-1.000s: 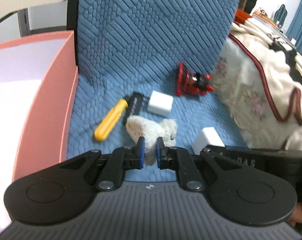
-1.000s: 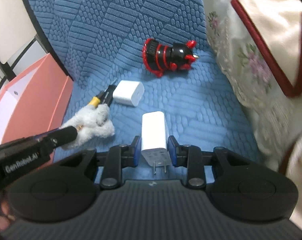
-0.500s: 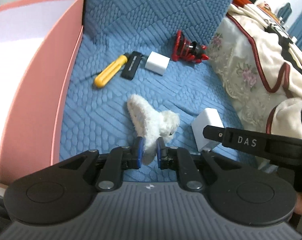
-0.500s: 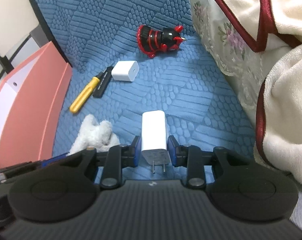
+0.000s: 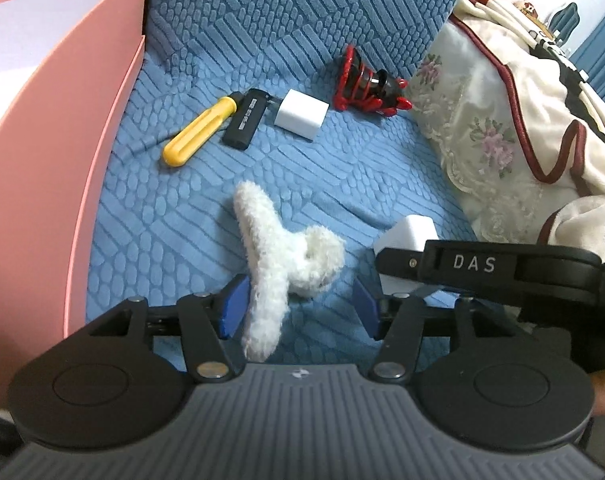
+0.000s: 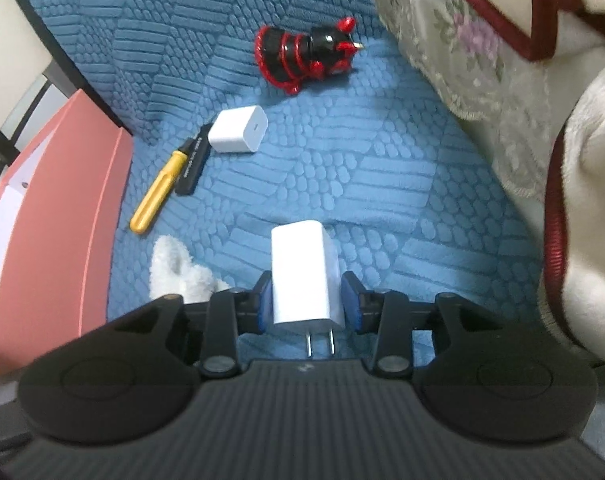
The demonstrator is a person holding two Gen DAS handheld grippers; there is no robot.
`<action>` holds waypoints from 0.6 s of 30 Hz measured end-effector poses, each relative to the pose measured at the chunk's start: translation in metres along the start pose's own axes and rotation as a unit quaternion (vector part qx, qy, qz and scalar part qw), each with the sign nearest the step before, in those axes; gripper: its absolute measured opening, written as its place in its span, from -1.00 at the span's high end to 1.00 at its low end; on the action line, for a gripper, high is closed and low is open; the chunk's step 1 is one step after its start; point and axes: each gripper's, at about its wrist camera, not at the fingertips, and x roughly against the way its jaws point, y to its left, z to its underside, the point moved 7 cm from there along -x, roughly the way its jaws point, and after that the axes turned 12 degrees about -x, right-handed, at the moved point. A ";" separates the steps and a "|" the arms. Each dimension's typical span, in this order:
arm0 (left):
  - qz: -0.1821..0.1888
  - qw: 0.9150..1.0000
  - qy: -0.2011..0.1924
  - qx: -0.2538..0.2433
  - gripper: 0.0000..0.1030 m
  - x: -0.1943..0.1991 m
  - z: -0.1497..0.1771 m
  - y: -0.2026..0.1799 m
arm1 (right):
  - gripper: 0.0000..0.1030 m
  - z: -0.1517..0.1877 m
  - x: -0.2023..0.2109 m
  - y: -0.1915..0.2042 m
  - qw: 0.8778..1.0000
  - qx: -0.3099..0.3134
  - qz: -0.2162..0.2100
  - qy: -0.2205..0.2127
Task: Organize rigid objects
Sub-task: 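Grasp the white fluffy toy with left tool while right tool grasps white charger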
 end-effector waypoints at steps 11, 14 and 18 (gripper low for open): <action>-0.026 0.999 -0.013 -0.031 -0.22 -0.021 -0.009 -0.007 | 0.38 -0.002 0.001 -0.004 1.000 -0.018 0.000 -0.009; -0.031 0.999 -0.015 -0.038 -0.21 -0.024 -0.010 -0.009 | 0.39 -0.003 0.003 -0.005 1.000 -0.021 0.002 -0.013; -0.029 0.999 -0.017 -0.031 -0.15 -0.024 -0.010 -0.005 | 0.39 -0.003 0.005 -0.006 1.000 -0.026 0.003 -0.014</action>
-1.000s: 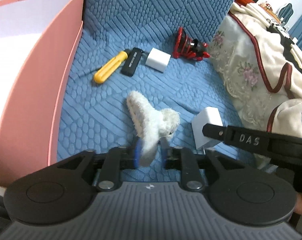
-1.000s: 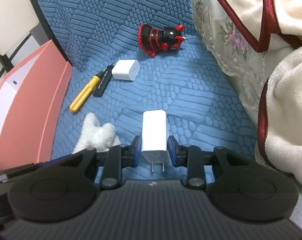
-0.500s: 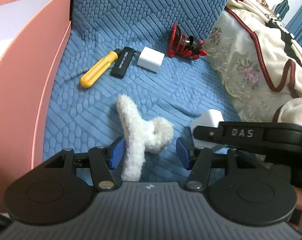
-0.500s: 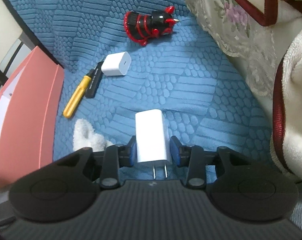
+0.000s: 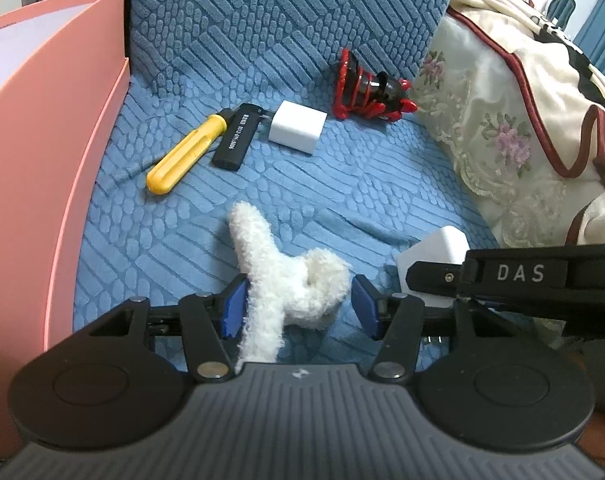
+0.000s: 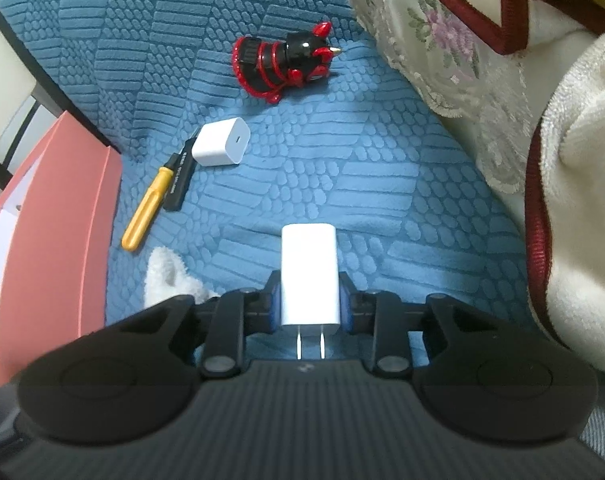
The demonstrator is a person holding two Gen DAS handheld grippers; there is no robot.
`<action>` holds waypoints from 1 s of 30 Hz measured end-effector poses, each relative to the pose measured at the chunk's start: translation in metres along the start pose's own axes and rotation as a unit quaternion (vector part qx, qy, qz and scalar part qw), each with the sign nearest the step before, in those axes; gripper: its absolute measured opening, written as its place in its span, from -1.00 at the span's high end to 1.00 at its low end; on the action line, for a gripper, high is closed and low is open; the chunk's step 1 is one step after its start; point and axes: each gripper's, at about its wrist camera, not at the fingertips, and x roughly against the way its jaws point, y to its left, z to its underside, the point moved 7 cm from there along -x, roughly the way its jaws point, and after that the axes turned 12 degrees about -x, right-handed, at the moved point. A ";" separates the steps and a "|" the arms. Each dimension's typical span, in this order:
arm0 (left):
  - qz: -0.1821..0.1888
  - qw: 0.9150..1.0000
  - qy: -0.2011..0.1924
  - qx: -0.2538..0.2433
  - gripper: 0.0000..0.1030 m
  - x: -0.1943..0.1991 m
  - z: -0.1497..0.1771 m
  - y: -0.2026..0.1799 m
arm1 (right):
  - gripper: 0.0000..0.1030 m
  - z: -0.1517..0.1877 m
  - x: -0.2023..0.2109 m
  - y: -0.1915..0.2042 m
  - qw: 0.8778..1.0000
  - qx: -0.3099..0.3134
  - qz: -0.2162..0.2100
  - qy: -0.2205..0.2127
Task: Organize rigid objects
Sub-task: 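Grasp the white fluffy toy with left tool while right tool grasps white charger, then carry the white toy and white charger with both tools into the pink box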
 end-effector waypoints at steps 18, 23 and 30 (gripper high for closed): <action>0.034 0.999 -0.011 0.037 -0.06 0.043 -0.008 0.021 | 0.39 0.010 0.018 0.009 0.999 0.049 0.013 -0.006; 0.049 0.998 -0.024 0.043 -0.06 0.069 -0.015 0.022 | 0.39 0.010 0.037 0.011 0.998 0.056 0.008 -0.015; 0.051 0.997 -0.037 0.037 -0.06 0.103 -0.025 0.015 | 0.39 0.014 0.072 0.023 0.997 0.068 -0.006 -0.028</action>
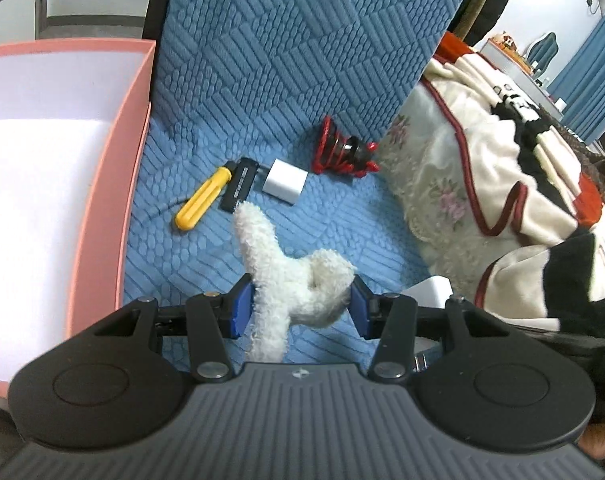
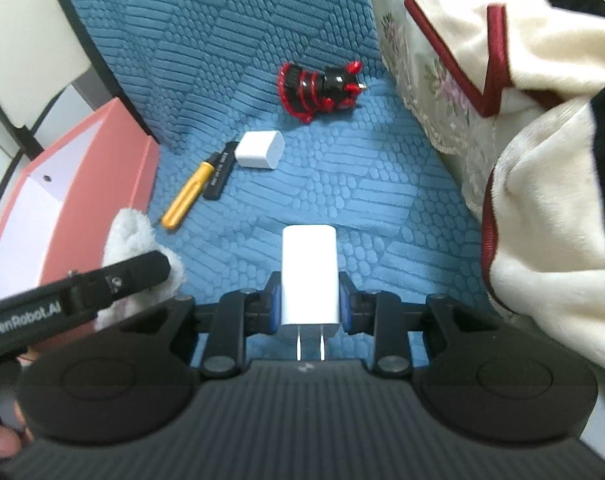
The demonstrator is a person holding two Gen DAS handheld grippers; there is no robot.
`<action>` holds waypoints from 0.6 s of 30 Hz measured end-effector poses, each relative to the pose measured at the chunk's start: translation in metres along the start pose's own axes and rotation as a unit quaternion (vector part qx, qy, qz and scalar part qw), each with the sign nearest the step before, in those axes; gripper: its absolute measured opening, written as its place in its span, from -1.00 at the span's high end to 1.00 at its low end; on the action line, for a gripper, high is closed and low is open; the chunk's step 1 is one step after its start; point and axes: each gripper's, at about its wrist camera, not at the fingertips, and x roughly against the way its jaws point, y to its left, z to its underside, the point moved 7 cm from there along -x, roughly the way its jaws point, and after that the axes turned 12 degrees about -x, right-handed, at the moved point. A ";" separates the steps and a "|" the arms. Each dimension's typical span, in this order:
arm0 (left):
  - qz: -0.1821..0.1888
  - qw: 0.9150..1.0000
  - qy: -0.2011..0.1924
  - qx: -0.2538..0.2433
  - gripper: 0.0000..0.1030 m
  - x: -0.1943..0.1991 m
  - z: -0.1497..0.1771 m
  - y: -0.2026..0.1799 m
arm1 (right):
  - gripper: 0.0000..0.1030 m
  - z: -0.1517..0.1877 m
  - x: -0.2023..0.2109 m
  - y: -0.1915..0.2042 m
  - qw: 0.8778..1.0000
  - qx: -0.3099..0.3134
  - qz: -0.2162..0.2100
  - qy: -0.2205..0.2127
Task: Organize rigid objects
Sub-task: 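Carry the white toy and white charger with both tools into the pink box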
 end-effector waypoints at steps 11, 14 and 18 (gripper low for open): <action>0.006 1.000 -0.017 0.006 -0.06 0.047 -0.012 -0.001 | 0.39 -0.005 0.057 0.026 0.999 0.026 -0.026 -0.033; 0.005 1.000 -0.026 0.008 -0.06 0.060 -0.019 0.002 | 0.39 -0.011 0.069 0.035 0.998 0.033 -0.033 -0.044; 0.000 0.999 -0.038 0.009 -0.06 0.074 -0.031 0.009 | 0.39 -0.016 0.077 0.046 0.997 0.043 -0.042 -0.053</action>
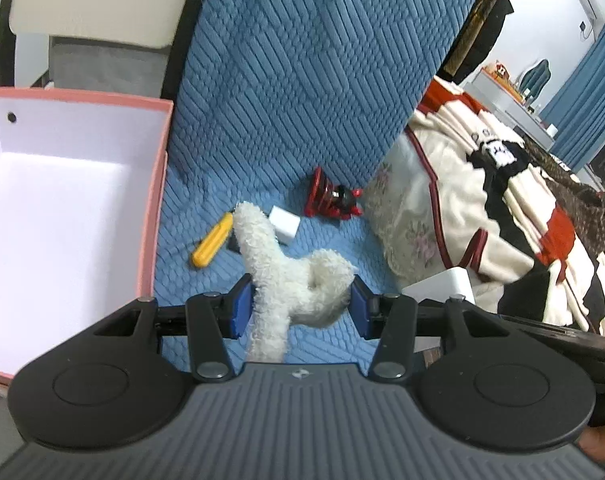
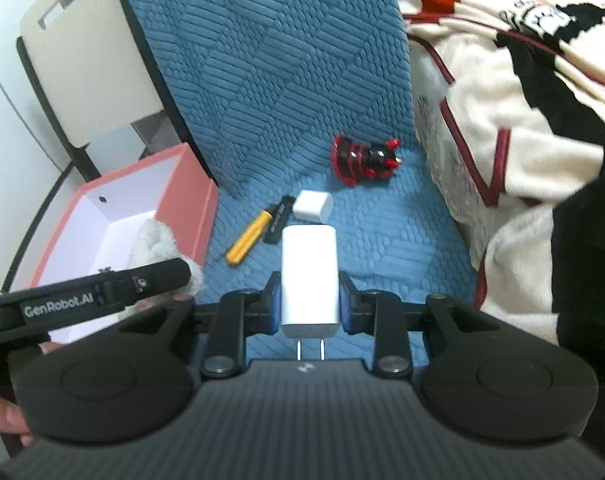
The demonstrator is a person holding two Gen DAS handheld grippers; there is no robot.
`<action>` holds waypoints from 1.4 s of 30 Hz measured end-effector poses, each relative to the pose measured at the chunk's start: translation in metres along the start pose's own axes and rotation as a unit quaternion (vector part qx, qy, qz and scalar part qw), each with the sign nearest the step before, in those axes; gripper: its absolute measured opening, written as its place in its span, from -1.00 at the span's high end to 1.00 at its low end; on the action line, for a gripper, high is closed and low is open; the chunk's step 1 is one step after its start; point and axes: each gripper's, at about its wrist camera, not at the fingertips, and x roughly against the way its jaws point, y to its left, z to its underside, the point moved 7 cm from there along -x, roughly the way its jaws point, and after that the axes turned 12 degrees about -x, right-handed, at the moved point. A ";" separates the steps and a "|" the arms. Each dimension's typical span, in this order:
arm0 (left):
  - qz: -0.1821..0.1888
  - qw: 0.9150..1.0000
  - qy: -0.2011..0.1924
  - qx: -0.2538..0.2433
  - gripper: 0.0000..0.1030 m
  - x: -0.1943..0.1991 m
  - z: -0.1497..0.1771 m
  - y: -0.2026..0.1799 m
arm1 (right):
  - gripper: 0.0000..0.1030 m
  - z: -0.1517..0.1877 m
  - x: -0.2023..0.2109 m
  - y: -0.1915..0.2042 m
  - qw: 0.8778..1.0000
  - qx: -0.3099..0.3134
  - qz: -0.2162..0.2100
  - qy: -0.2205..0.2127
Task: Organize rigid objects
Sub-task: 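Carry the white toy and white charger with both tools into the pink box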
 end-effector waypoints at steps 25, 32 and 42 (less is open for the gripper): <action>-0.072 0.994 -0.054 0.055 -0.06 0.090 -0.032 0.117 | 0.39 -0.003 -0.009 0.153 0.992 0.088 -0.095 -0.002; -0.092 0.992 -0.048 0.077 -0.06 0.098 -0.031 0.162 | 0.39 0.006 -0.036 0.199 0.986 0.116 -0.114 0.026; -0.128 0.985 0.021 0.112 -0.06 0.061 -0.014 0.244 | 0.39 0.025 -0.112 0.235 0.980 0.125 -0.106 0.112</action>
